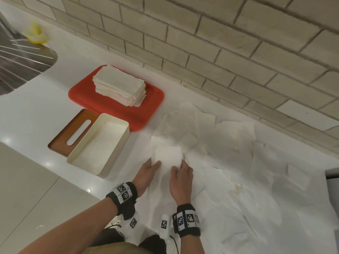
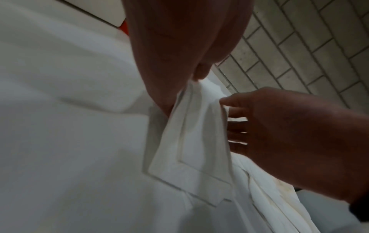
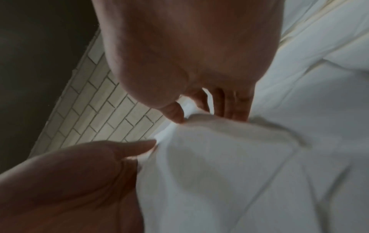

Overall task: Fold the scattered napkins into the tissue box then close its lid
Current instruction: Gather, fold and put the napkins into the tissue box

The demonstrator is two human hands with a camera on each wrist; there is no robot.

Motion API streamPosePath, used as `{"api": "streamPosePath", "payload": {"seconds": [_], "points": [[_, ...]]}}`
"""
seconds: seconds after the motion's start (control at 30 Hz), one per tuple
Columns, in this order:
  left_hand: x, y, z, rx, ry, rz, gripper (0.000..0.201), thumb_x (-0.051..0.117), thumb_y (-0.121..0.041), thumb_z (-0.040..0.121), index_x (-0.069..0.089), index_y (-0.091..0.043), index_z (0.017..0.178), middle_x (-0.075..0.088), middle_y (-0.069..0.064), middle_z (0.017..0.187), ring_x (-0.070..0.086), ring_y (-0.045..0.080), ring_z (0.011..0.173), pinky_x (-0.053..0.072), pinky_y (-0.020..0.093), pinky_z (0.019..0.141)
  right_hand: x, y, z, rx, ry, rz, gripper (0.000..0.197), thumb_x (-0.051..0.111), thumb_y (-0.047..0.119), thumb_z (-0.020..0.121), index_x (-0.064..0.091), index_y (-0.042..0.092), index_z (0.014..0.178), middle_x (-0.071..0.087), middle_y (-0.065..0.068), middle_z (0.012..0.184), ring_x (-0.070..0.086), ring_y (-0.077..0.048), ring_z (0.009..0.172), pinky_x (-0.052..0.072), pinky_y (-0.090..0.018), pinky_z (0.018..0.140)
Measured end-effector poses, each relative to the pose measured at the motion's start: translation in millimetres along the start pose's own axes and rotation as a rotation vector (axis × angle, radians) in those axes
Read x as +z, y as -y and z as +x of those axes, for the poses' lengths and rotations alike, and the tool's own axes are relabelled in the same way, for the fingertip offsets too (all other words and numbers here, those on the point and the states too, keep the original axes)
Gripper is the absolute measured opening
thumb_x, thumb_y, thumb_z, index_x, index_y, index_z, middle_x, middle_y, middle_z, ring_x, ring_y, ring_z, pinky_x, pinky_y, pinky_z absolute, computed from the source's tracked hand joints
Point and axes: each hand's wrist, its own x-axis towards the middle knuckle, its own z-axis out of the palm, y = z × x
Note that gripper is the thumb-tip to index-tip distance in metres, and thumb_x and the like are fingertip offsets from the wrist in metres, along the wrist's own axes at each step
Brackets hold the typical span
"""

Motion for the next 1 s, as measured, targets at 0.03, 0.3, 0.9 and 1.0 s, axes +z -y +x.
{"api": "streamPosePath", "payload": {"seconds": [0.03,0.3,0.9,1.0], "points": [[-0.6,-3.0,-3.0,-0.020,0.044,-0.028,0.039,0.055,-0.046,0.110,0.065,-0.024,0.141,0.076,0.000,0.133,0.071,0.025,0.125,0.051,0.055,0.113,4.4,2.3,-4.8,-0.009,0.043,0.050,0.056,0.043,0.035,0.113,0.031,0.026,0.167,0.049,0.002,0.153,0.045,-0.017,0.141,0.038,-0.037,0.119],[-34.1,-24.9,-7.7,-0.069,0.063,0.010,0.104,0.069,-0.093,0.074,0.049,-0.032,0.156,0.059,-0.008,0.155,0.054,0.022,0.144,0.034,0.062,0.123,6.7,34.0,-37.7,-0.181,0.142,0.298,0.032,0.048,0.043,0.114,0.040,0.050,0.144,0.050,0.049,0.136,0.045,0.031,0.126,0.034,0.002,0.103],[-41.3,-37.9,-49.3,0.501,-0.007,0.192,0.050,0.087,-0.047,0.082,0.066,-0.019,0.118,0.076,0.001,0.113,0.073,0.021,0.105,0.059,0.041,0.089,60.4,49.2,-59.2,-0.182,-0.183,0.378,0.035,0.067,0.028,0.107,0.046,0.049,0.126,0.069,0.022,0.124,0.068,0.002,0.114,0.053,-0.017,0.094],[-41.0,-47.6,-49.9,0.495,0.008,0.236,0.050,0.085,-0.049,0.084,0.067,-0.022,0.122,0.079,0.002,0.114,0.076,0.022,0.108,0.062,0.040,0.092,52.2,57.1,-60.2,-0.186,-0.205,0.455,0.025,0.065,0.024,0.109,0.047,0.037,0.120,0.068,0.030,0.113,0.066,0.012,0.106,0.049,-0.008,0.086]]}}
